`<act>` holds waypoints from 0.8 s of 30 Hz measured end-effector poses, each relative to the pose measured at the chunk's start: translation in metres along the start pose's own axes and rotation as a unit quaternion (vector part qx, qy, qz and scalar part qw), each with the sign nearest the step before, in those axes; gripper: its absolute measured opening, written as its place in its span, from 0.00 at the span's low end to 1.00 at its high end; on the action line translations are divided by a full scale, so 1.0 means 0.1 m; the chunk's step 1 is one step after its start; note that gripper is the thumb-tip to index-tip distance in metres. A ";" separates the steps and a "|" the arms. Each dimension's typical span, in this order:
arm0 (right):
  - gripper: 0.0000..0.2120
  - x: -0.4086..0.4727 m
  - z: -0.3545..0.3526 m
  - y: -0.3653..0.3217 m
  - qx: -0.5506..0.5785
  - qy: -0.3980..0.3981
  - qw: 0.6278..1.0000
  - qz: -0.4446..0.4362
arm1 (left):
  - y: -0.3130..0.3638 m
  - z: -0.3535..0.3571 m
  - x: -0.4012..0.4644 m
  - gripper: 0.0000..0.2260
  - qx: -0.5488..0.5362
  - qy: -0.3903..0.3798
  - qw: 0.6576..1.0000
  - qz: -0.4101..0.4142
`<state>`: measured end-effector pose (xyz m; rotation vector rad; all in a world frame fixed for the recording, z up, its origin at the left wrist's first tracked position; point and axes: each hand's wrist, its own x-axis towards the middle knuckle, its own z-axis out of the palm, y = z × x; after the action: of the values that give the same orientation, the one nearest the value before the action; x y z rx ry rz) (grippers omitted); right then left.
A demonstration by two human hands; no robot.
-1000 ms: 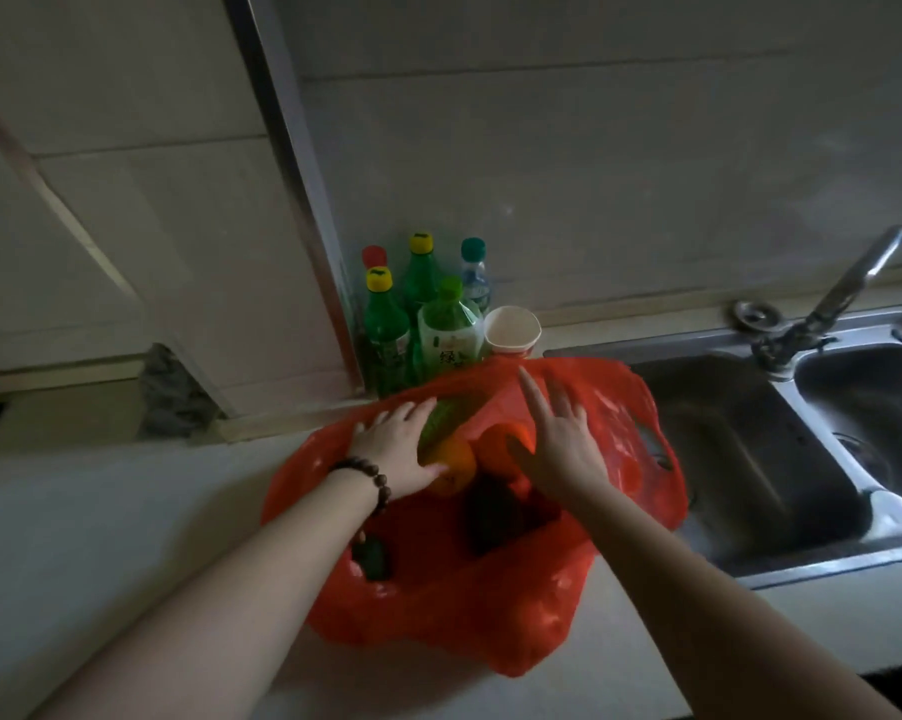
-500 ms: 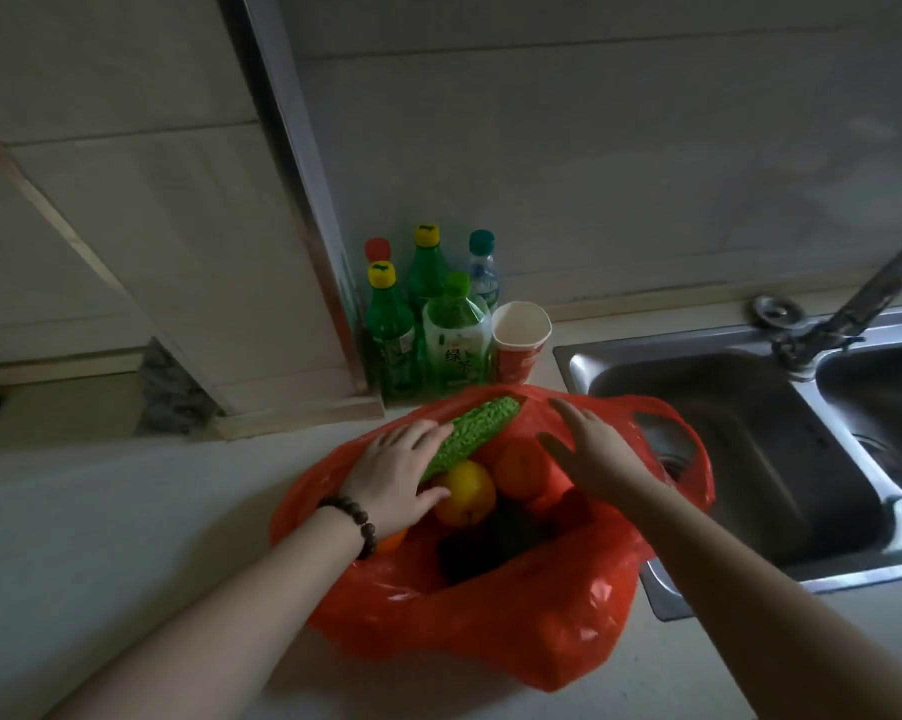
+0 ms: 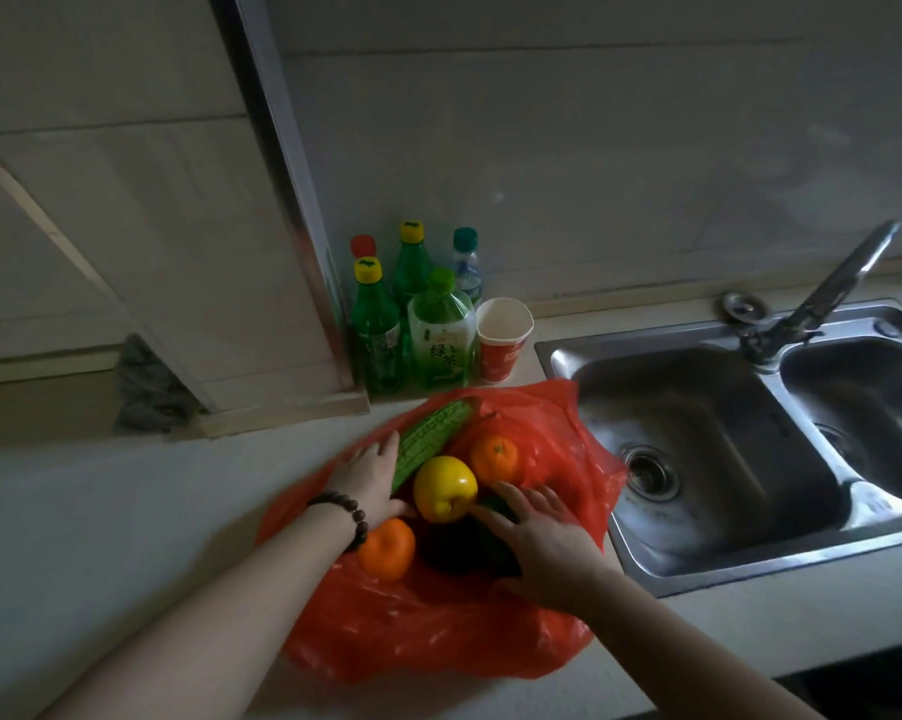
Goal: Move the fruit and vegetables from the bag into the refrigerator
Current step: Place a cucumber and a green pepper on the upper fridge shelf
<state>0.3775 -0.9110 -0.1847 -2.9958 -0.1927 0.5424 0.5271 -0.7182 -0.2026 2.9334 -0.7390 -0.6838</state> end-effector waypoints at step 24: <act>0.37 -0.09 -0.85 -0.39 0.231 0.208 0.950 0.038 | 0.24 -0.90 -0.90 0.34 -0.340 0.201 0.918 0.047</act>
<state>0.3952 -0.8791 -0.0983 -2.5804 0.0739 -0.0501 0.4835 -0.7044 -0.0817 2.2641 -0.4652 -0.2337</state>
